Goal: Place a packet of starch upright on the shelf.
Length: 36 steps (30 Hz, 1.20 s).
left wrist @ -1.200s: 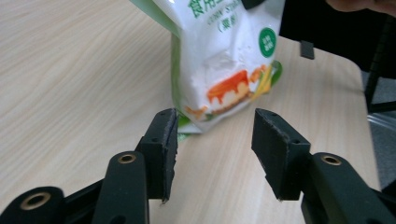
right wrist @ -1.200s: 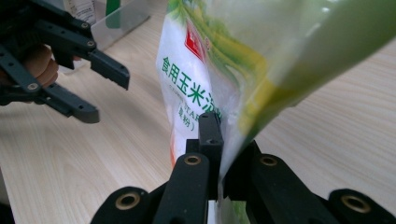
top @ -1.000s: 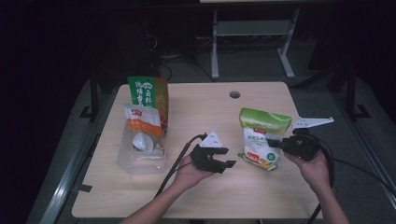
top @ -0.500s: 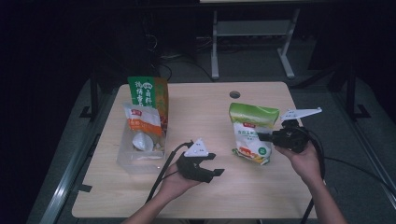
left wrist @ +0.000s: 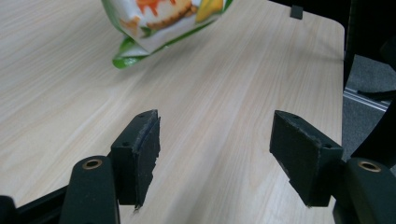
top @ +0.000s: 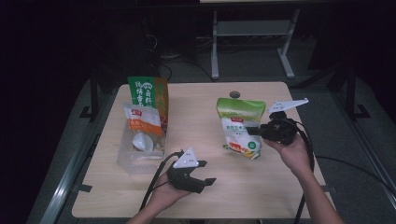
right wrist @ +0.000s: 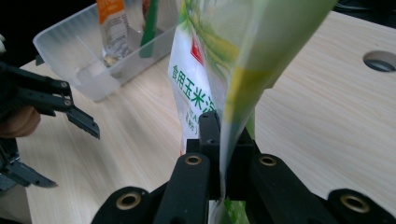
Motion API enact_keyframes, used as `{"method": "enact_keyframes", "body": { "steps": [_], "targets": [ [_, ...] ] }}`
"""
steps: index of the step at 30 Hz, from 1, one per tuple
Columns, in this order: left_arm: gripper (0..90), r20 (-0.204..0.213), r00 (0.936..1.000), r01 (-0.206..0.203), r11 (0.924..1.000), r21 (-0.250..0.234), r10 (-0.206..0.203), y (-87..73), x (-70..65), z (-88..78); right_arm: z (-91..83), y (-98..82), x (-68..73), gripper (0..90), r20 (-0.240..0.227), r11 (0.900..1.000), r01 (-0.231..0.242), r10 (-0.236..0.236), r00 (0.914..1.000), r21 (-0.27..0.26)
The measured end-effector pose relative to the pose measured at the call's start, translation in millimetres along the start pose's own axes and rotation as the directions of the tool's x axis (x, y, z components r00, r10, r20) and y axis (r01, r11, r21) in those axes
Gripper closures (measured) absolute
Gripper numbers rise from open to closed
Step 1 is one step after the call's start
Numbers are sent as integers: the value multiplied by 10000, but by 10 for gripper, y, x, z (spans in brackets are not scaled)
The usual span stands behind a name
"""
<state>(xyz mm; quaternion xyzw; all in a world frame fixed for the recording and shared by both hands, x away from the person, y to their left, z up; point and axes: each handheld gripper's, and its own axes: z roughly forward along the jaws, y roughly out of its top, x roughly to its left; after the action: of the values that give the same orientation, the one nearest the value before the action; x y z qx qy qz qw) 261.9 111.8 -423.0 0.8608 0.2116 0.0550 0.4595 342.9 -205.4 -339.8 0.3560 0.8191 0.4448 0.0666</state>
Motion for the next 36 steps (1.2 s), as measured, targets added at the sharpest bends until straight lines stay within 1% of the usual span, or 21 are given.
{"method": "enact_keyframes", "body": {
  "steps": [1, 2, 8, 11, 15, 16, 18, 23, 25, 26, 27, 28, 31, 32, 33, 36],
  "targets": [
    [326, -7, 10000, -12, 10000, 24, 12, -11, -1, -10, 13, 32, 23, 884, -23, 10000, -22, 22, 10000, 18],
    [325, -58, 10000, -72, 10000, 1, 72, -31, 3, -25, 25, 54, 34, 884, -49, 10000, 90, -90, 9999, 14],
    [310, -49, 9998, 195, 9997, -144, -196, -120, -5, -103, 104, 253, 148, 884, -362, 9990, 430, -432, 9984, -72],
    [303, -196, 9997, 168, 9997, -158, -171, -152, -16, -137, 137, 332, 206, 884, -478, 9983, 578, -583, 9972, -109],
    [298, -204, 9994, 267, 9995, -151, -270, -199, -25, -181, 182, 438, 300, 884, -787, 9973, 694, -710, 9944, -236],
    [298, -197, 9993, 308, 9994, -167, -311, -207, -30, -188, 191, 464, 330, 884, -796, 9971, 729, -745, 9940, -222],
    [296, -243, 9995, 178, 9997, -147, -182, -216, -35, -205, 216, 519, 381, 885, -930, 9960, 864, -880, 9918, -213],
    [293, -231, 9996, 175, 9995, -245, -180, -236, -56, -218, 277, 652, 509, 885, -1103, 9934, 1131, -1145, 9873, -193],
    [291, -226, 9996, 178, 9996, -223, -183, -247, -59, -221, 303, 701, 558, 885, -1228, 9920, 1243, -1260, 9844, -212],
    [290, -224, 9997, 83, 9999, -138, -86, -257, -57, -223, 314, 720, 577, 886, -1235, 9912, 1307, -1323, 9835, -210],
    [290, -225, 9997, 73, 9998, -167, -77, -264, -57, -218, 332, 750, 606, 886, -1308, 9894, 1435, -1450, 9807, -209],
    [289, -185, 9997, 178, 9996, -199, -182, -275, -65, -214, 346, 766, 620, 886, -1369, 9882, 1513, -1528, 9787, -219],
    [288, -177, 9997, 169, 9997, -190, -172, -288, -69, -224, 399, 841, 717, 887, -1601, 9866, 1619, -1630, 9736, -201],
    [288, -135, 9994, 306, 9991, -293, -310, -291, -77, -226, 415, 856, 734, 887, -1643, 9844, 1741, -1757, 9706, -245],
    [288, -123, 9992, 366, 9988, -332, -370, -291, -78, -233, 434, 883, 774, 887, -1724, 9839, 1772, -1787, 9687, -242],
    [282, -103, 9992, 375, 9985, -389, -379, -294, -69, -252, 489, 942, 843, 887, -1911, 9806, 1940, -1959, 9618, -286]
  ]
}}
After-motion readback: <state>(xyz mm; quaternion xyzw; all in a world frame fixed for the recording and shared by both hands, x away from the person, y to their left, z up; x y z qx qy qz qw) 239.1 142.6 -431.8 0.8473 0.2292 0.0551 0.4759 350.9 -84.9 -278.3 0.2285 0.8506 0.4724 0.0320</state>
